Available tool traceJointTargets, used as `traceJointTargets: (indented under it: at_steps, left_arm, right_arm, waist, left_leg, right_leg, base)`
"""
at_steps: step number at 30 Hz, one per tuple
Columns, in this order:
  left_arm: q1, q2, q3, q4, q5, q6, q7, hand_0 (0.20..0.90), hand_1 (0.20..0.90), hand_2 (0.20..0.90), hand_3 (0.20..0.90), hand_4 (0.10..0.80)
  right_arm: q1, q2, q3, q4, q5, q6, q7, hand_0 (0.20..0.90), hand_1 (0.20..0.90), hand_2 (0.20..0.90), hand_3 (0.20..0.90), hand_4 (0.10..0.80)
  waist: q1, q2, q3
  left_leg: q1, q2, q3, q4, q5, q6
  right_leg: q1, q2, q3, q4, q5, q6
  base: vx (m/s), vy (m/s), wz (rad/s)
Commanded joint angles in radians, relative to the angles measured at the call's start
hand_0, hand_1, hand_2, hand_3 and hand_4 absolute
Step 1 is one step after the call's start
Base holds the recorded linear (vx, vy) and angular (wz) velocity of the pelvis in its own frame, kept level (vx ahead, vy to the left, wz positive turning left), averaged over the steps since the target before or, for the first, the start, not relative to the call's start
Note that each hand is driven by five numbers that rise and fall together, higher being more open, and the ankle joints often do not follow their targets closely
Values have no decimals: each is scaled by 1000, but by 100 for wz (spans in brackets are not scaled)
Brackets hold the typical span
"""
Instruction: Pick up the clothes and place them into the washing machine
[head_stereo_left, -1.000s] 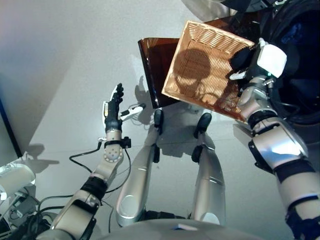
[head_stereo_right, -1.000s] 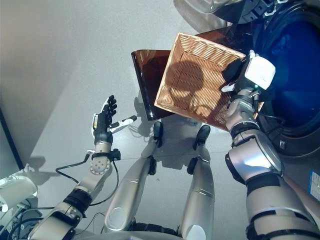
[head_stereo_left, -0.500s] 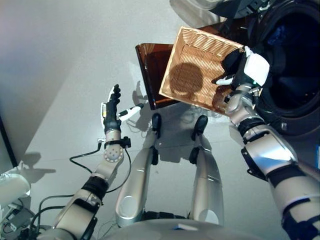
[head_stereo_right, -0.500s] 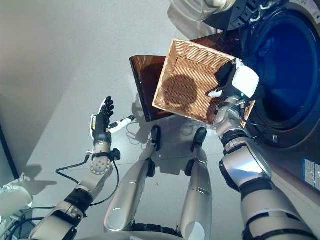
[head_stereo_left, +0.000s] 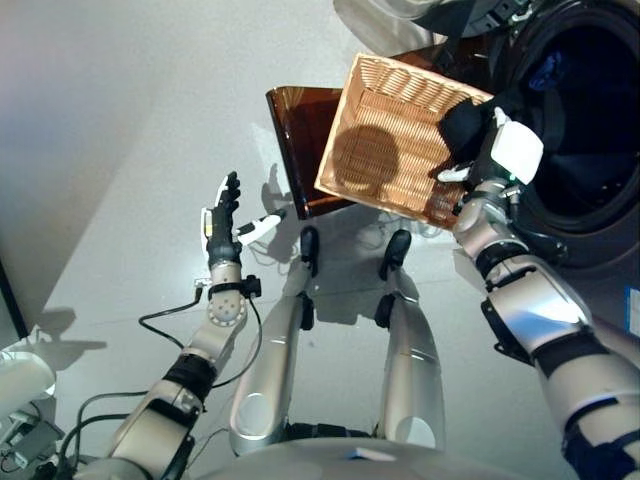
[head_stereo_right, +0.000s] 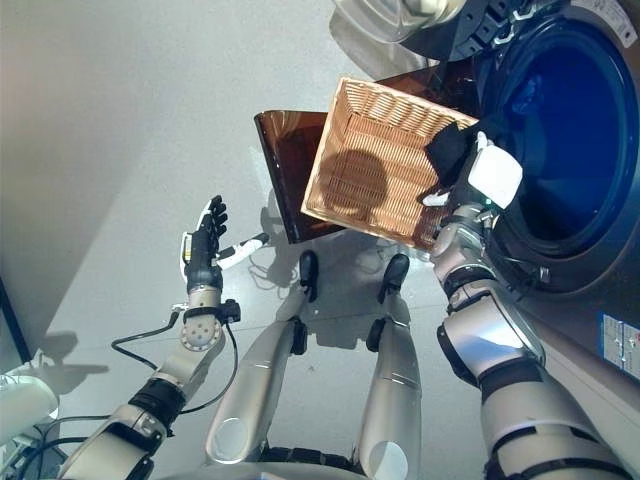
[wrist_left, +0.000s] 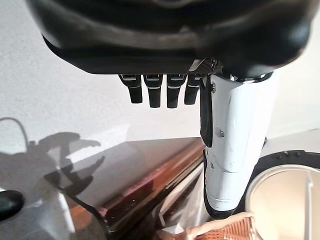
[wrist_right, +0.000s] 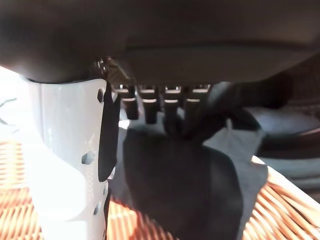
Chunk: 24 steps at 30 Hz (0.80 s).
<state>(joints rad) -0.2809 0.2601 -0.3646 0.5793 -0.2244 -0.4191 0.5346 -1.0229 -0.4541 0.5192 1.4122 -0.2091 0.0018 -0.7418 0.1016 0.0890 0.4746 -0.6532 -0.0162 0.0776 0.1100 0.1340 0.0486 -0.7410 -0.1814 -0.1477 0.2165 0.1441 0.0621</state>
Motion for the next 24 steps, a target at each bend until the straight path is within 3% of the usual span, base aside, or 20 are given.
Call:
traceJointTargets:
  at_steps: [1, 6, 7, 9, 10, 14, 24]
  left_arm:
    - [28, 41, 43, -68, 14, -62, 34, 900, 900, 900, 900, 800]
    - [24, 42, 43, -65, 16, -57, 43, 900, 900, 900, 900, 800]
    - [22, 39, 42, -71, 19, -57, 45, 900, 900, 900, 900, 800]
    - [24, 38, 41, -79, 20, -57, 44, 900, 900, 900, 900, 800]
    - [32, 40, 45, -108, 23, -60, 40, 900, 900, 900, 900, 800]
    - [58, 45, 44, -148, 36, -59, 30, 900, 900, 900, 900, 800]
    - [79, 58, 38, -177, 53, -51, 10, 900, 900, 900, 900, 800]
  right_arm:
    - [-34, -60, 36, 18, -26, 13, -52, 900, 900, 900, 900, 800]
    - [-29, -56, 51, 24, -57, 31, -52, 900, 900, 900, 900, 800]
    - [-37, -68, 60, 45, -76, 43, -48, 557, 557, 557, 557, 555]
    - [-44, -77, 68, 55, -82, 47, -43, 373, 373, 373, 373, 424]
    - [-52, -95, 71, 73, -94, 57, -35, 200, 200, 200, 200, 300]
    - [-67, -135, 95, 96, -141, 83, -20, 200, 200, 200, 200, 300]
    - [-85, -238, 94, 94, -180, 95, -4, 200, 200, 200, 200, 300]
  waist:
    - [38, 4, -9]
    - [39, 18, -2]
    - [45, 31, 0]
    - [49, 40, -1]
    - [61, 57, -2]
    - [78, 80, -15]
    - [91, 109, -40]
  left_leg:
    - [-61, 33, -41, 8, -3, -112]
    - [-83, 29, -43, 9, -3, -111]
    - [-95, 26, -45, 11, -3, -111]
    - [-101, 24, -46, 12, -3, -110]
    - [-117, 22, -49, 17, -2, -109]
    - [-121, 16, -60, 31, -35, -111]
    - [-96, 6, -56, 8, -28, -111]
  right_leg:
    - [54, -15, 20, -48, -22, 32]
    - [27, -15, 18, -28, -33, 29]
    - [10, -17, 16, -16, -40, 28]
    - [0, -18, 17, -7, -43, 27]
    - [-20, -21, 17, 14, -51, 25]
    - [-42, -26, 33, 61, -96, 29]
    - [-36, -35, 44, 53, -93, 33]
  base:
    - [0, 0, 0]
    - [0, 0, 0]
    - [0, 0, 0]
    - [0, 0, 0]
    - [0, 0, 0]
    - [109, 0, 3]
    - [7, 8, 3]
